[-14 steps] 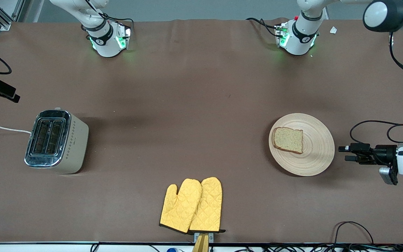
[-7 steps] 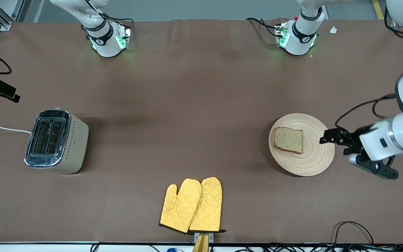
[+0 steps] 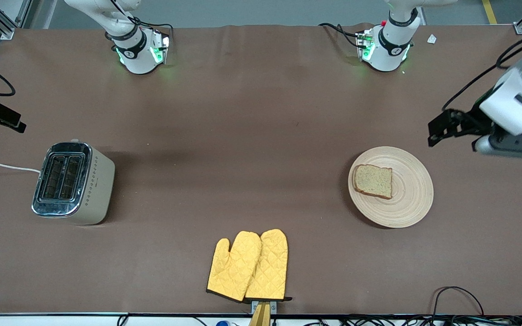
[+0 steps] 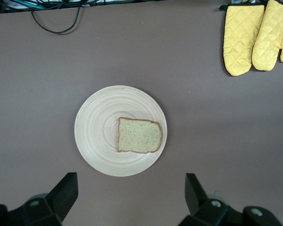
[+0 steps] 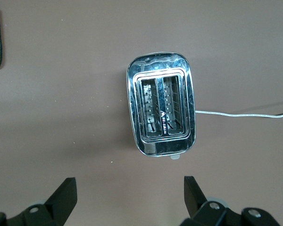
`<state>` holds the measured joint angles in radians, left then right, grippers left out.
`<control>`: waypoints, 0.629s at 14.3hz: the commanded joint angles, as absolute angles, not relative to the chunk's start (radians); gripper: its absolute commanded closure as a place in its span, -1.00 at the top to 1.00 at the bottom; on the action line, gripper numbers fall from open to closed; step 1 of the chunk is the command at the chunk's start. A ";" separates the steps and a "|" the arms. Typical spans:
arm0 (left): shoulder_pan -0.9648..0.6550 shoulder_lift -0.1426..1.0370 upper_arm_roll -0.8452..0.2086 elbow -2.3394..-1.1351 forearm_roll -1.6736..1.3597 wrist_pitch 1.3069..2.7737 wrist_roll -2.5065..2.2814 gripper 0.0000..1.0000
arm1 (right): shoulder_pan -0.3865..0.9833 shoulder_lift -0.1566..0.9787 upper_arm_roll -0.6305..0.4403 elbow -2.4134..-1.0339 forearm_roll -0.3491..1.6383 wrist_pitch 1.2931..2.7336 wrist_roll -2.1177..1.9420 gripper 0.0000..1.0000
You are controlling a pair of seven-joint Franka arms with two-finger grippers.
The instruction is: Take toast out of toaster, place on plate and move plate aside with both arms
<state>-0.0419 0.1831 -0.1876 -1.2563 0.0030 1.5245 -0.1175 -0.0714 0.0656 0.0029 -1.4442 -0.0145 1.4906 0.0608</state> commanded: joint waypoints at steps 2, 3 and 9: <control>-0.002 0.025 -0.184 -1.512 0.017 1.678 -0.106 1.00 | -0.071 0.052 0.003 -1.457 -0.014 1.493 0.055 1.00; 0.006 0.005 -0.184 -1.550 0.008 1.702 -0.104 1.00 | -0.071 0.052 0.003 -1.457 -0.014 1.493 0.055 1.00; 0.014 -0.037 -0.180 -1.614 -0.021 1.733 -0.095 1.00 | -0.072 0.052 0.002 -1.457 -0.014 1.493 0.055 1.00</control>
<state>0.0085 0.0018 -0.1854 -1.5785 -0.0058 1.7194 -0.1141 -0.0714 0.0656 0.0025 -1.4442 -0.0145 1.4906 0.0608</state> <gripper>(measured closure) 0.000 0.000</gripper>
